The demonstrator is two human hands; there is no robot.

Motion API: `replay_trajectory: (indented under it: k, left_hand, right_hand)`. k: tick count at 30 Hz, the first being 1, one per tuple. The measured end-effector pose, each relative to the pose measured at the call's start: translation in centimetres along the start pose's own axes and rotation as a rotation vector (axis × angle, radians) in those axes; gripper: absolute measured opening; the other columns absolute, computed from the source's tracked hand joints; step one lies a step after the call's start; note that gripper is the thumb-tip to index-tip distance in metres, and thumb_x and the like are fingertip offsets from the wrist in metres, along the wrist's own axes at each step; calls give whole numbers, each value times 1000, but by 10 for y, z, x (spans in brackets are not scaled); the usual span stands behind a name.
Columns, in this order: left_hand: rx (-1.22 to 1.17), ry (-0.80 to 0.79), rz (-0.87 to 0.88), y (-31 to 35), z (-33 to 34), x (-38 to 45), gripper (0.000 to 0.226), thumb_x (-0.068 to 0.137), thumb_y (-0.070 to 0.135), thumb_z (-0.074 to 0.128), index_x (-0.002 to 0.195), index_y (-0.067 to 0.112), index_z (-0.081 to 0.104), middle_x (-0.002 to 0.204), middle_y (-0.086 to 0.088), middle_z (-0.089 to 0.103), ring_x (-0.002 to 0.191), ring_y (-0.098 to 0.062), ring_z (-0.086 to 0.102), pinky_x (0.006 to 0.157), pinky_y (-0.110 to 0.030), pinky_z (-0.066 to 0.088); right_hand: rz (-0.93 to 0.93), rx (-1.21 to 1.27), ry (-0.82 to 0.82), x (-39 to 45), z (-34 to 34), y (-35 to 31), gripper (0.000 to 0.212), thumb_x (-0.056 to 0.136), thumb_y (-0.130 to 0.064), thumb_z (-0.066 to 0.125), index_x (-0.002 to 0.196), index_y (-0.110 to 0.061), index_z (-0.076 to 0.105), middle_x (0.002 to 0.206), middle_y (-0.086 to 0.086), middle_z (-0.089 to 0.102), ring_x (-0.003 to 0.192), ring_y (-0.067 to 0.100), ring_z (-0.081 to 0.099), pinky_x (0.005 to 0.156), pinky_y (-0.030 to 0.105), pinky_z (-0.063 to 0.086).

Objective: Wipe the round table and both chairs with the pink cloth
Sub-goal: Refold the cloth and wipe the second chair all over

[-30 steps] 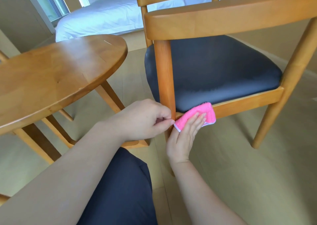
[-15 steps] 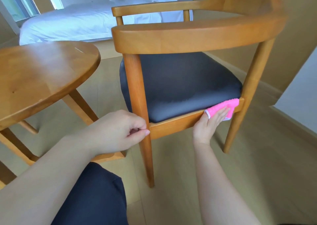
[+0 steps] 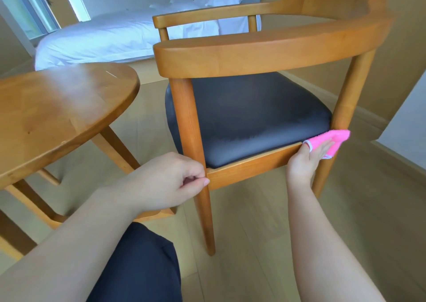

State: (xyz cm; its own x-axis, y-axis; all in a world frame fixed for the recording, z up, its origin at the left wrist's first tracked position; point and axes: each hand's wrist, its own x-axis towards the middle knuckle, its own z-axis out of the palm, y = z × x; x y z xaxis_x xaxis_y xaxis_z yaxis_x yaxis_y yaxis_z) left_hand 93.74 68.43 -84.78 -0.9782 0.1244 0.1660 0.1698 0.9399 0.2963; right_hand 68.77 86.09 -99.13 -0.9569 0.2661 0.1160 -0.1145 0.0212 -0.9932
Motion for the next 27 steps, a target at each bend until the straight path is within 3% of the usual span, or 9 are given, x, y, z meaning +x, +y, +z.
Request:
replay_trajectory:
  k: [4, 10, 12, 15, 19, 24, 27]
  left_hand:
    - [-13, 23, 3, -1, -2, 0, 32, 91, 38, 50, 64, 20, 56, 56, 7, 51, 59, -12, 52, 52, -27, 45]
    - [-39, 60, -16, -4, -8, -2, 32, 89, 37, 50, 62, 21, 55, 53, 8, 49, 54, -11, 51, 48, -24, 43]
    - [-49, 63, -40, -7, -11, -4, 31, 89, 33, 53, 60, 21, 54, 52, 8, 48, 53, -12, 51, 48, -21, 41]
    - [-71, 68, -80, -13, -14, -8, 34, 89, 24, 58, 56, 24, 50, 50, 8, 47, 48, -12, 48, 47, -23, 41]
    - [-77, 89, -115, -17, -18, -10, 41, 87, 17, 61, 51, 25, 42, 47, 7, 41, 45, -12, 42, 46, -34, 42]
    - [-88, 99, -106, -19, -17, -11, 40, 85, 16, 62, 51, 26, 45, 48, 8, 44, 46, -11, 46, 46, -19, 38]
    - [-87, 101, -102, -20, -16, -12, 37, 85, 16, 62, 52, 25, 47, 49, 6, 46, 47, -12, 47, 46, -20, 39]
  right_hand:
    - [1, 22, -12, -32, 11, 1, 63, 100, -14, 32, 153, -7, -2, 161, 7, -6, 148, 18, -6, 116, 22, -5]
    - [-8, 62, -92, -98, 34, -7, 76, 86, -26, 28, 151, -3, -4, 160, 12, -8, 148, 23, -9, 117, 25, -7]
    - [-46, 38, -137, -124, 42, -6, 73, 89, -22, 30, 150, 0, -4, 159, 15, -9, 148, 26, -10, 117, 25, -9]
    - [-108, -11, -194, -161, 50, -4, 69, 95, -7, 36, 149, -1, -7, 158, 13, -13, 146, 27, -14, 112, 15, -13]
    - [-189, -66, -281, -202, 57, -8, 71, 93, -2, 33, 145, -13, -14, 154, 1, -20, 145, 19, -21, 116, 23, -12]
    - [-357, -126, -442, -246, 56, -5, 67, 91, -9, 32, 146, -6, -7, 156, 6, -15, 145, 14, -22, 116, 23, -12]
    - [-362, -136, -478, -250, 55, -3, 66, 93, -12, 31, 146, -4, -7, 156, 9, -14, 145, 13, -23, 116, 24, -11]
